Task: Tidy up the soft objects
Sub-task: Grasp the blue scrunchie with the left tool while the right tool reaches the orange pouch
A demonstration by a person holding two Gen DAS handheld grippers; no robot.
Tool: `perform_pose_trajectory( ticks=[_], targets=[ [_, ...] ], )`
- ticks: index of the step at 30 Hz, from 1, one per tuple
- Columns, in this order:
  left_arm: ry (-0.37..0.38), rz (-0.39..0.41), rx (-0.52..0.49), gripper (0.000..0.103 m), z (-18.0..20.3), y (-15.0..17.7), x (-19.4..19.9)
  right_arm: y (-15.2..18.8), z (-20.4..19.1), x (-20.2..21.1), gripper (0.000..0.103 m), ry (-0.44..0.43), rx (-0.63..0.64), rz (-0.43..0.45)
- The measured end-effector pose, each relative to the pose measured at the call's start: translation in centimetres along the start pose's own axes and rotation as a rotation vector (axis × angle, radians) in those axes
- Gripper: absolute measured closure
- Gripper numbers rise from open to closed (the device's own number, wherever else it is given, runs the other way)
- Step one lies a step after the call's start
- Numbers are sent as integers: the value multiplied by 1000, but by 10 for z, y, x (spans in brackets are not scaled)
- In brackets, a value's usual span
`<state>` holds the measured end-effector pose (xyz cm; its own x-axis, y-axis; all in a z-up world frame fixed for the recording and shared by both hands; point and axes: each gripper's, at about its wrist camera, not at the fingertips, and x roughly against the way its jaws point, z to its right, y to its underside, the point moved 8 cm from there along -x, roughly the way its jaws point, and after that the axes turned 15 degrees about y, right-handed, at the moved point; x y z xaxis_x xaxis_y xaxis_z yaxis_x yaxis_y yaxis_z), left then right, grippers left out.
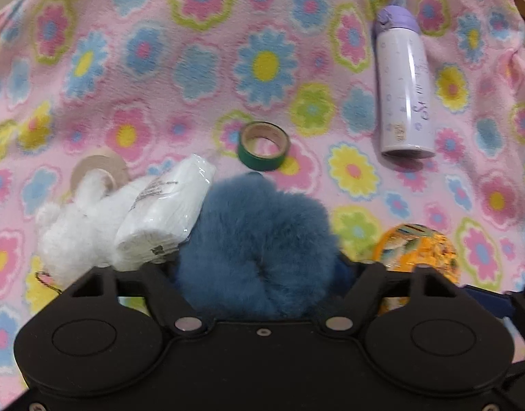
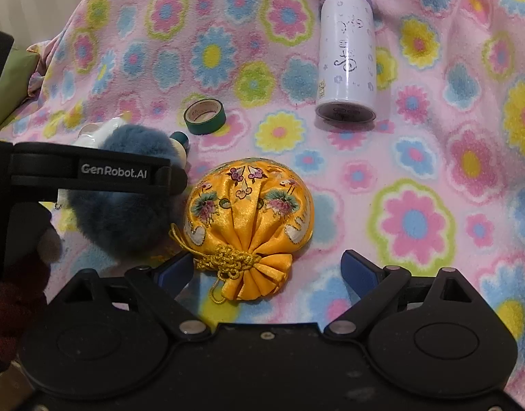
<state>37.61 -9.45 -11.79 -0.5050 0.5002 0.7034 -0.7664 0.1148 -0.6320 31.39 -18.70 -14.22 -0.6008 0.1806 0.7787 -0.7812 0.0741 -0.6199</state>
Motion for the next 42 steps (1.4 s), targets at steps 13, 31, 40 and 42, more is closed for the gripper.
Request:
perform_pose_trajectory(
  ticks=[13, 31, 40, 42],
  targets=[
    [-9, 15, 1, 47, 1, 15, 63, 1, -3, -3, 4, 3, 18, -11],
    [-184, 0, 101, 26, -89, 55, 77, 3, -12, -6, 0, 42, 77, -23],
    [-214, 19, 53, 16, -86, 59, 66, -5, -18, -14, 0, 64, 71, -38],
    [-215, 24, 45, 14, -85, 59, 65, -7, -21, -16, 0, 70, 70, -36]
  ],
)
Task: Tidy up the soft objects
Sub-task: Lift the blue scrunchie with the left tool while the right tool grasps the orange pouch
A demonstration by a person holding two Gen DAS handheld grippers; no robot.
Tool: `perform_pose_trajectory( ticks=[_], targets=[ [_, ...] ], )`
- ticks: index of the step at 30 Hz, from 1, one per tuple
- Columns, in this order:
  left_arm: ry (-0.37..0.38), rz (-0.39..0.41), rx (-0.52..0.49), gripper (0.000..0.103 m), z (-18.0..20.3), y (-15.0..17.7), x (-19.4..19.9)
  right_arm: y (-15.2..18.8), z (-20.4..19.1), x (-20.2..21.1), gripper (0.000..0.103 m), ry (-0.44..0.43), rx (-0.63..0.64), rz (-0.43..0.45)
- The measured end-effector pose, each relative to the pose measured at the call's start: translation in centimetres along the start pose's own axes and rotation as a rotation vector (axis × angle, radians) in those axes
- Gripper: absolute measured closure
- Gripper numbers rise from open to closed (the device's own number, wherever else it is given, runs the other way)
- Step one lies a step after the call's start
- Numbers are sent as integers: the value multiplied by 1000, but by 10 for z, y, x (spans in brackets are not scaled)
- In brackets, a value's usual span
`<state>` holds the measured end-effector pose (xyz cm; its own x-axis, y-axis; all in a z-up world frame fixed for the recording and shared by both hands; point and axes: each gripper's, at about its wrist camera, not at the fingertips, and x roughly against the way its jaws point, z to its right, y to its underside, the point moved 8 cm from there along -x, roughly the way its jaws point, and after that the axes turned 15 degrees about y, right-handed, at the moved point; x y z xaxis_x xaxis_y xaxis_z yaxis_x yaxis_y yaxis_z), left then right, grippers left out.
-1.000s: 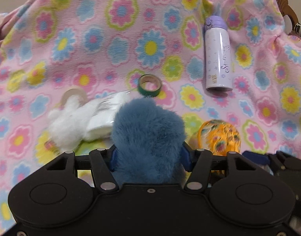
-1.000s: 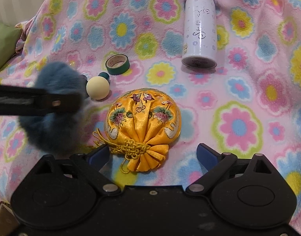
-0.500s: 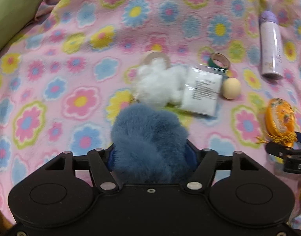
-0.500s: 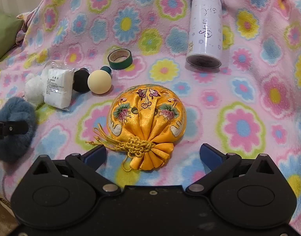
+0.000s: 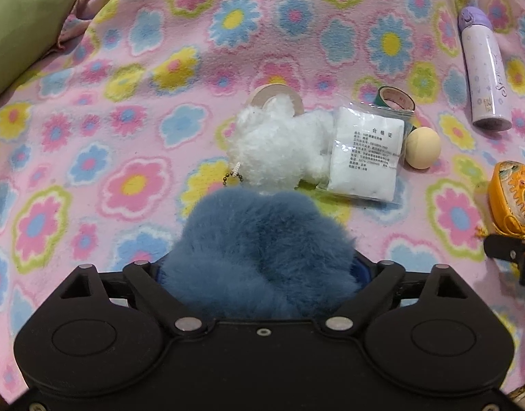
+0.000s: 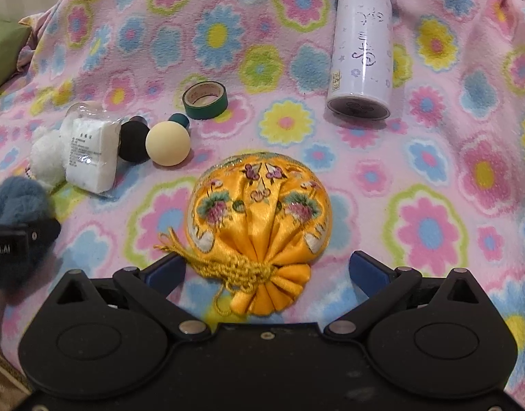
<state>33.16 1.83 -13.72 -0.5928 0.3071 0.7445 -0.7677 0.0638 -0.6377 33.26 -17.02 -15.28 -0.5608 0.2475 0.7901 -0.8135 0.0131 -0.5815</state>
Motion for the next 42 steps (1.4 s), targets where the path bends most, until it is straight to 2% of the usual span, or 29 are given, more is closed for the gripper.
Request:
perform_pose_trajectory(
  ticks=[6, 15, 19, 22, 24, 25, 27, 29, 33, 42],
  targets=[
    [24, 8, -7, 4, 2, 1, -4, -3, -3, -4, 0, 24, -23, -13],
    [29, 16, 3, 4, 2, 0, -3, -7, -5, -7, 0, 2, -10, -34],
    [44, 9, 10, 5, 3, -2, 1, -10, -3, -4, 2, -22, -48, -33],
    [50, 11, 9, 10, 5, -3, 6, -14, -2, 1, 10, -35, -75, -21],
    [51, 9, 10, 17, 6, -3, 10, -16, -2, 3, 21, -39, -82, -16],
    [54, 9, 11, 20, 6, -3, 11, -16, -2, 5, 23, -30, -83, -14],
    [60, 7, 11, 35, 6, -3, 13, -17, -2, 7, 31, -26, -75, -9],
    [65, 9, 14, 43, 6, -3, 16, -17, -3, 11, 32, -25, -71, -4],
    [76, 21, 6, 46, 10, -3, 25, -15, -1, 24, 32, -40, -81, 5],
    [84, 67, 5, 46, 20, -5, 58, -11, 11, 62, 32, -88, -128, 30]
  ],
)
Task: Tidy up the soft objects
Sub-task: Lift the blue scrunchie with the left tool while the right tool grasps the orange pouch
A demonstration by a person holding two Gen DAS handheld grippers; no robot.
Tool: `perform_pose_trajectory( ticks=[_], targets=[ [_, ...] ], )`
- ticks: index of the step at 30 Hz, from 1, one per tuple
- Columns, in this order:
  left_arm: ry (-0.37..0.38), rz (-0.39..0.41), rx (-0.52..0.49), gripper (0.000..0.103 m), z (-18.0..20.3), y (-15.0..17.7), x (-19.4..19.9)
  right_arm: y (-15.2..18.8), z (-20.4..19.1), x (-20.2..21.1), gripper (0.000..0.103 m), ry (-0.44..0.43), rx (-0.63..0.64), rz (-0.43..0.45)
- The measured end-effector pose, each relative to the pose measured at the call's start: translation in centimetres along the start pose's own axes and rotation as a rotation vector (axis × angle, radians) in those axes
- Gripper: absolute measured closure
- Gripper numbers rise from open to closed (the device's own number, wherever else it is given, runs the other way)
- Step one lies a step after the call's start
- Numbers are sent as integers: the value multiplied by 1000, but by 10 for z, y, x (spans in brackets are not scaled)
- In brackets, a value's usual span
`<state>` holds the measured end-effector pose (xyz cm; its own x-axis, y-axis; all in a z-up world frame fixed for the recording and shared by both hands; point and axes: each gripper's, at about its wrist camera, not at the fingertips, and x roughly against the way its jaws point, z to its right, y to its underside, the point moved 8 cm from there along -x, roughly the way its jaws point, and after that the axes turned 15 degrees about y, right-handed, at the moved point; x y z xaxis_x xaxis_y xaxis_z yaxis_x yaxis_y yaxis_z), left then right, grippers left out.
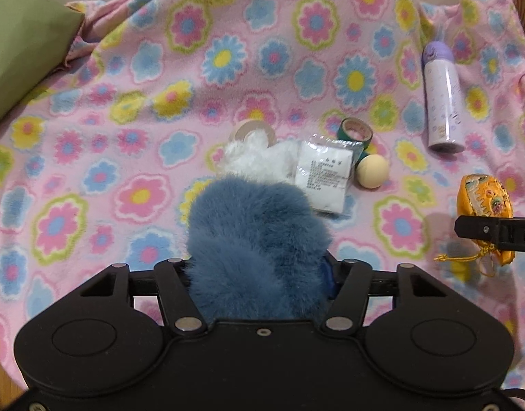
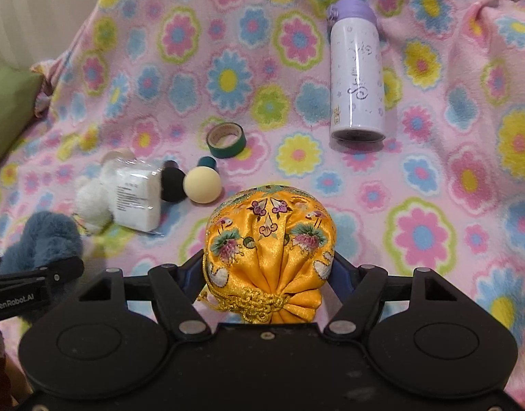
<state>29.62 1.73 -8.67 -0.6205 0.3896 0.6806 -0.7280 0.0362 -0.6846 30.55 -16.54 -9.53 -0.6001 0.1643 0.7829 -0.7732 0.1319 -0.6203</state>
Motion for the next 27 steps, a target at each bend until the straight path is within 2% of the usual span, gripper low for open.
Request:
perform_pose_trajectory(
  ticks=[14, 27],
  targets=[
    [1, 22, -26, 46, 45, 20, 67, 28, 10, 90, 32, -93, -27, 78],
    [22, 70, -29, 46, 81, 61, 124, 79, 33, 161, 32, -141, -59, 142]
  ],
)
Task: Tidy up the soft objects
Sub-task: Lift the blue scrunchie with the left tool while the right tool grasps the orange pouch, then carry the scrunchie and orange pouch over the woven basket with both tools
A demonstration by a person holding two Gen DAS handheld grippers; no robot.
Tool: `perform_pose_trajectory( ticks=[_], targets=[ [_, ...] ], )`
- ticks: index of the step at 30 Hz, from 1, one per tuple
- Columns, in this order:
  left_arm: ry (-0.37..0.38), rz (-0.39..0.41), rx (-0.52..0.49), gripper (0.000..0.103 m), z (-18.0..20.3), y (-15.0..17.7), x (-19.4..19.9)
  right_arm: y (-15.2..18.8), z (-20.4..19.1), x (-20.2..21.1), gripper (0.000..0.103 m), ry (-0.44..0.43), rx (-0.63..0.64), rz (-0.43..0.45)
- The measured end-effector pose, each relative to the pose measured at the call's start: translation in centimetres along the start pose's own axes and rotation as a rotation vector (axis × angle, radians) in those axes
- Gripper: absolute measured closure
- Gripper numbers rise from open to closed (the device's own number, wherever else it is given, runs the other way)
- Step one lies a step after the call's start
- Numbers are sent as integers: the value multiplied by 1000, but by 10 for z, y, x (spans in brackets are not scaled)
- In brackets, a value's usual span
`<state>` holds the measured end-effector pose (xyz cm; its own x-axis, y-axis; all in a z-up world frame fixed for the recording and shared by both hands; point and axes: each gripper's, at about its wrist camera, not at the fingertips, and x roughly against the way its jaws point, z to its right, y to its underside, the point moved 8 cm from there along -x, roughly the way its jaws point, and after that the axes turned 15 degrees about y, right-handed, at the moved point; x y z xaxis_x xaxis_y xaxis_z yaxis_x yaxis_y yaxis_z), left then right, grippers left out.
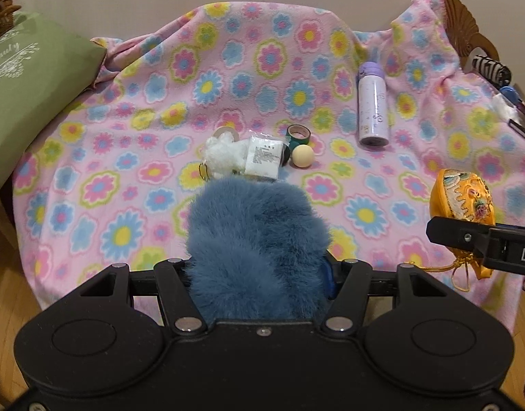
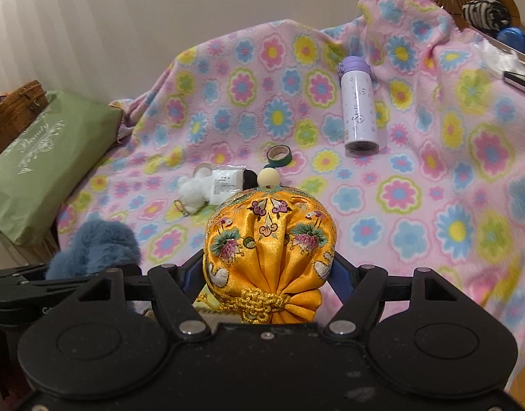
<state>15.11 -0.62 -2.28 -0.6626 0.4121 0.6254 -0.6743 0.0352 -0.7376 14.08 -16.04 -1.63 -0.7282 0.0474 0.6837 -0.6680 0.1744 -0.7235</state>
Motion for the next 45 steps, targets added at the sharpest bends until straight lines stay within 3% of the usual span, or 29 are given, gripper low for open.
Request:
perform_pose_trajectory(
  ticks=[8, 14, 25, 45],
  targets=[
    [8, 0, 26, 46, 14, 29, 24, 29, 4, 45, 31, -23, -2, 29],
    [21, -28, 57, 46, 18, 53, 29, 52, 4, 62, 31, -40, -5, -6],
    [-8, -113, 128, 46, 8, 87, 17, 92, -6, 46, 31, -13, 61, -158],
    [-47, -145, 112, 46, 8, 98, 14, 107, 2, 30, 31, 10, 17, -270]
  ],
)
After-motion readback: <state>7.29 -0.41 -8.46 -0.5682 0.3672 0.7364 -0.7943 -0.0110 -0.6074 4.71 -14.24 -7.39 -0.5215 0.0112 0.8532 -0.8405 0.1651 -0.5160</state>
